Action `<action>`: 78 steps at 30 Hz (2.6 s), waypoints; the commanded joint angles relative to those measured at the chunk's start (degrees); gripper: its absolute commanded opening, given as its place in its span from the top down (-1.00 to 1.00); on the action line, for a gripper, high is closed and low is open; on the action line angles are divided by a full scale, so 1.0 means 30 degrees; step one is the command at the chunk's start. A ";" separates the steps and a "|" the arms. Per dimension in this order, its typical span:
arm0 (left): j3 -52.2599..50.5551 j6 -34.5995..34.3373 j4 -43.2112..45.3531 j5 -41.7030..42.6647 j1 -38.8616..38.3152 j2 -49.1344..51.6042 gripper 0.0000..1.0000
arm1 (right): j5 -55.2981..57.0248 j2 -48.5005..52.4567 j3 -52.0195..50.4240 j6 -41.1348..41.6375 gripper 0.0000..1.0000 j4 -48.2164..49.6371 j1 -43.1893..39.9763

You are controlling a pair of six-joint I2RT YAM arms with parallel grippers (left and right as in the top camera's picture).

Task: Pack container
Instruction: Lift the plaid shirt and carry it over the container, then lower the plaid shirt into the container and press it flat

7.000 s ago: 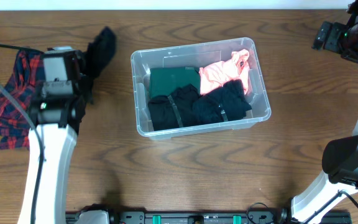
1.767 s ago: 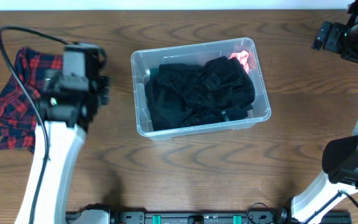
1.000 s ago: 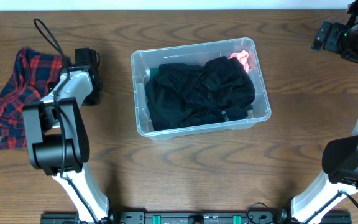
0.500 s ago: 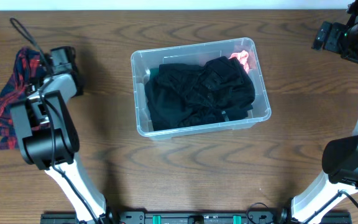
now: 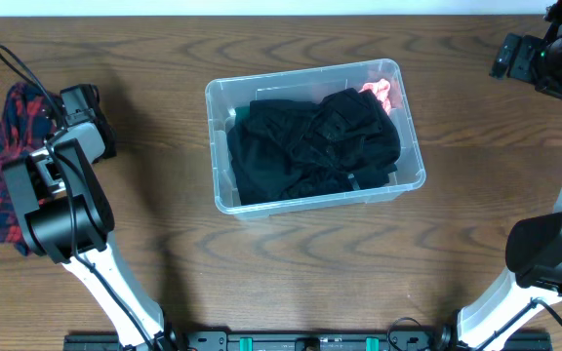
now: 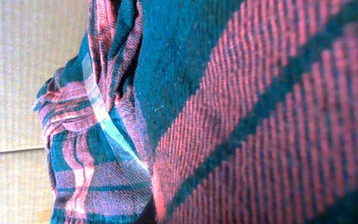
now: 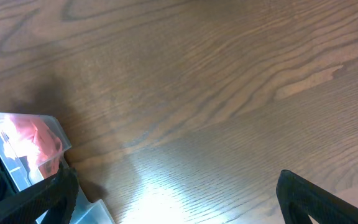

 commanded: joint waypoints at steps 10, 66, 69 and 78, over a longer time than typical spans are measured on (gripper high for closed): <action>-0.0277 -0.0357 -0.0685 0.0226 -0.2594 -0.7176 0.88 | 0.0000 0.0160 0.0000 0.0277 -0.99 -0.0007 -0.0138; -0.0284 -0.5923 -0.3155 0.6754 -2.2039 -1.3427 0.08 | 0.0000 0.0160 0.0000 0.0277 -0.98 -0.0007 -0.0124; -0.0277 -0.6113 -0.2914 0.7278 -2.2039 -1.3427 0.09 | 0.0000 0.0160 0.0000 0.0277 -0.99 -0.0007 -0.0124; -0.0284 -0.6105 -0.3869 0.8641 -2.1988 -1.3311 0.59 | 0.0000 0.0160 0.0000 0.0277 -0.99 -0.0007 -0.0124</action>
